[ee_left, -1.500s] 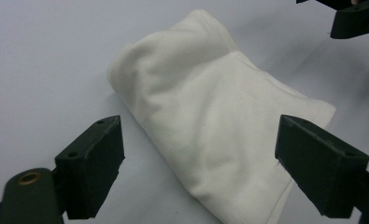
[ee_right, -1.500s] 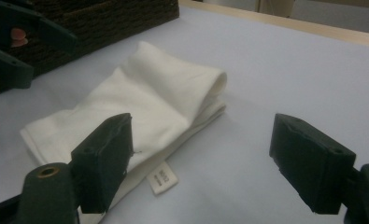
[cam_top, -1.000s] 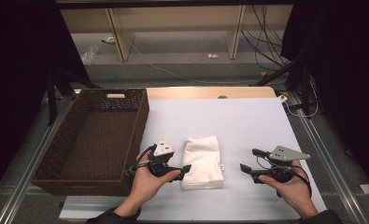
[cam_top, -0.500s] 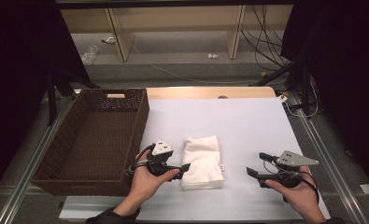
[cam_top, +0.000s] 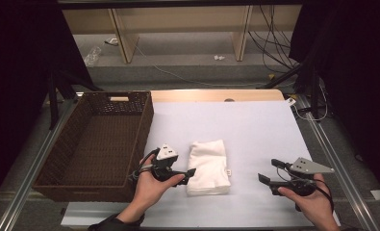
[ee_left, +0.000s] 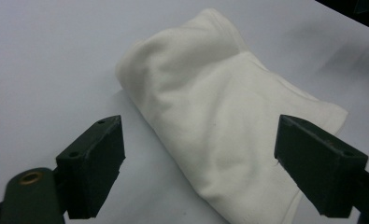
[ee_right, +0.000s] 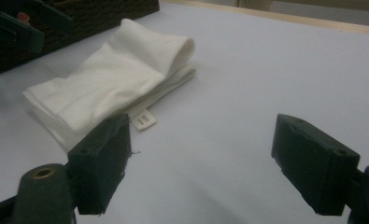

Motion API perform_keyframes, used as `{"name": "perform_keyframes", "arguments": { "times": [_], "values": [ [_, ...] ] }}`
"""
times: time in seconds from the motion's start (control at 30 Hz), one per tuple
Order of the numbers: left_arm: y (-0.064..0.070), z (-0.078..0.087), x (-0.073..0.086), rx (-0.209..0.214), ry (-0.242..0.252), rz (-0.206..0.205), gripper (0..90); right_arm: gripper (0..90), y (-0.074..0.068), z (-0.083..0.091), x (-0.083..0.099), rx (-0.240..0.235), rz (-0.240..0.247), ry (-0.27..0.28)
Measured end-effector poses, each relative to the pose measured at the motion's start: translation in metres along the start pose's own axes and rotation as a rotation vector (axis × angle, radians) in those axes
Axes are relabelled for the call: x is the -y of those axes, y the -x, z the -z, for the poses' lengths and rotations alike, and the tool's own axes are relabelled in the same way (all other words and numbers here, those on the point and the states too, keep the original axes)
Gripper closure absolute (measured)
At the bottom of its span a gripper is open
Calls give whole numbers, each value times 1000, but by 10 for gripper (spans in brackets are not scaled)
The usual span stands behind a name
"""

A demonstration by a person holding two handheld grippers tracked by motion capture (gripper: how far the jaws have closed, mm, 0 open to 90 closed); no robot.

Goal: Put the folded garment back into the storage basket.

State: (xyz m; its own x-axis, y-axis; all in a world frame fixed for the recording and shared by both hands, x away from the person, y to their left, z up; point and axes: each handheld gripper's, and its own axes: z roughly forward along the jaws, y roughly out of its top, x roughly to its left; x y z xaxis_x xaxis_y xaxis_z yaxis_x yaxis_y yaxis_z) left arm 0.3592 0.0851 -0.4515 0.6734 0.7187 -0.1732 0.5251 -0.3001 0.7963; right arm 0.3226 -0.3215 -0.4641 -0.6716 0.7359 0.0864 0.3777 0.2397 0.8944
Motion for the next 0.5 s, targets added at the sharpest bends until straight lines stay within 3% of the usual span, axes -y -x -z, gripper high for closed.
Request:
{"name": "perform_keyframes", "arguments": {
  "times": [0.5],
  "values": [
    [1,-3,0,-18,-7,-4,161,208,-1,2,2,-16,0,4]
  ]
}}
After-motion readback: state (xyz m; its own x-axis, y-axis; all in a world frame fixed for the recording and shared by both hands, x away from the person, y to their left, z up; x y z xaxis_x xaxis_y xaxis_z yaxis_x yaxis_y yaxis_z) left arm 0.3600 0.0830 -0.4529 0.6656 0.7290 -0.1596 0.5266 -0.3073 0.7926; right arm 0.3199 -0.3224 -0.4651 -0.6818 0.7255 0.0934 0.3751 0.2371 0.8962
